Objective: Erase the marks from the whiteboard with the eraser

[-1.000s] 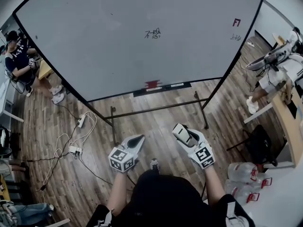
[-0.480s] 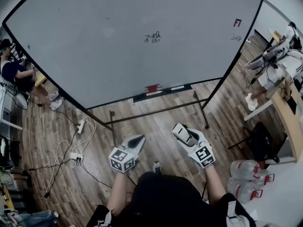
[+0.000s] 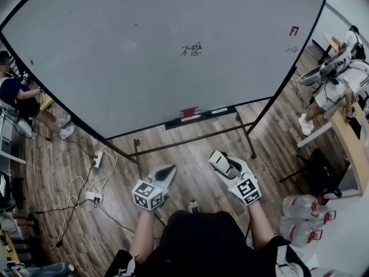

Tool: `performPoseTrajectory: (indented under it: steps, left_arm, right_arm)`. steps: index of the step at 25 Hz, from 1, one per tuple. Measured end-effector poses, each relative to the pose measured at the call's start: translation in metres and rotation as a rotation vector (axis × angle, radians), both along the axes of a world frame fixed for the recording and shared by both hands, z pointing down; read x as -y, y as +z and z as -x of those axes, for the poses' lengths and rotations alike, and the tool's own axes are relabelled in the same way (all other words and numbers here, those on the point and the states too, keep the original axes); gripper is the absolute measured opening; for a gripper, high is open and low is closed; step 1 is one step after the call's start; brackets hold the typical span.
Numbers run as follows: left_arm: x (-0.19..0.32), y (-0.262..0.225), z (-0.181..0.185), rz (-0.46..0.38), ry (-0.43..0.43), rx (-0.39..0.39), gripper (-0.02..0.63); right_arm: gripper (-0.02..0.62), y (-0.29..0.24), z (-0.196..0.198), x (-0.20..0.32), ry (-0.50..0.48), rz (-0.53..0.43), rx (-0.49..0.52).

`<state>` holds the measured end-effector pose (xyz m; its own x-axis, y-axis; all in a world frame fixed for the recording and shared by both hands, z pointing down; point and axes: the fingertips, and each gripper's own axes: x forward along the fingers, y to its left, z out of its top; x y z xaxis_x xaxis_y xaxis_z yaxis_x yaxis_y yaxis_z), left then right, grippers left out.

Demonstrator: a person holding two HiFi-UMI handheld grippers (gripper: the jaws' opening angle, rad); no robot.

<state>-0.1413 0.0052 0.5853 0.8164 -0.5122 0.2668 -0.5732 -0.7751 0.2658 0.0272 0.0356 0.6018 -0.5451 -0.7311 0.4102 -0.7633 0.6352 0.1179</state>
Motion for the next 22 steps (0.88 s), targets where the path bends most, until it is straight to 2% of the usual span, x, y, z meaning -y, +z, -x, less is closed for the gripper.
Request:
performPoseTrajectory:
  steps: [14,22]
  left_arm:
    - [0.033,-0.001,0.012,0.002,-0.018,0.004,0.011]
    - [0.062,-0.011,-0.011,-0.018,-0.041,-0.009,0.011]
  right_arm:
    - [0.258,-0.001,0.008,0.038,-0.005,-0.005,0.009]
    - [0.258,-0.011,-0.019,0.067,-0.013,-0.028,0.009]
